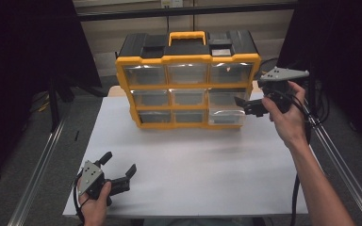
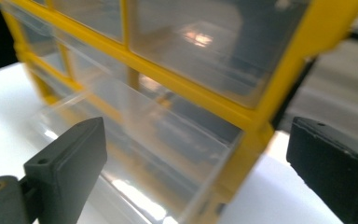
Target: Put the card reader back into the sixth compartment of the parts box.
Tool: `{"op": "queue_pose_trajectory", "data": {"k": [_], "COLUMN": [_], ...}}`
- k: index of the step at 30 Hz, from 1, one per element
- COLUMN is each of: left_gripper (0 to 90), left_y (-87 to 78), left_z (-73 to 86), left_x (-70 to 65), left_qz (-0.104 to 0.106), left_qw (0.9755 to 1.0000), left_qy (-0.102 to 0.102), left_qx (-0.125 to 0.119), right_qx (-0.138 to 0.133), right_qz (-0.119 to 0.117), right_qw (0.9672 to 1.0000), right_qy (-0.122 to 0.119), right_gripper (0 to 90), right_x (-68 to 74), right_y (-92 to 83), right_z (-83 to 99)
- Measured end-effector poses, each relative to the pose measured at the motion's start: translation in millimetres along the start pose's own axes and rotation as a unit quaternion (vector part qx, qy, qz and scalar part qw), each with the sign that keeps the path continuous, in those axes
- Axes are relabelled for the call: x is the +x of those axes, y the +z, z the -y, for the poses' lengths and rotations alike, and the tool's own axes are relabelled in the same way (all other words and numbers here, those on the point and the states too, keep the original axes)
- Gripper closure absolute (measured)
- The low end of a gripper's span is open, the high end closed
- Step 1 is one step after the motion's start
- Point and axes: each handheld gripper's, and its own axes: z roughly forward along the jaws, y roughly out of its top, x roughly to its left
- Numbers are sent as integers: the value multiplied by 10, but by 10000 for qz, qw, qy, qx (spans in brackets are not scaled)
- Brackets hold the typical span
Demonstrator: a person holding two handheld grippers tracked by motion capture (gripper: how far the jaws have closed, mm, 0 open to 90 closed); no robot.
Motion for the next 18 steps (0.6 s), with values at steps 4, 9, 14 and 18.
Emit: {"op": "queue_pose_trajectory", "data": {"k": [4,9,14,18], "left_gripper": [23,23,24,24], "left_y": [-3,-5,-28,-32], "left_z": [0,-4,-19,-19], "left_x": [-5,-8,-24,-26], "left_qz": [-18,-24,-3,-11], "left_qw": [10000,10000,9998,9998], "left_qy": [-44,-35,8,-34], "left_qx": [-25,-84,-174,-206], "right_qx": [-309,-637,-787,-935], "right_qz": [50,284,319,571], "right_qw": [9994,9973,9960,9935], "right_qy": [118,218,281,300], "right_gripper": [30,26,29,6], "right_x": [74,126,149,216], "right_y": [-76,-155,-170,-233], "right_z": [148,392,678,862]}}
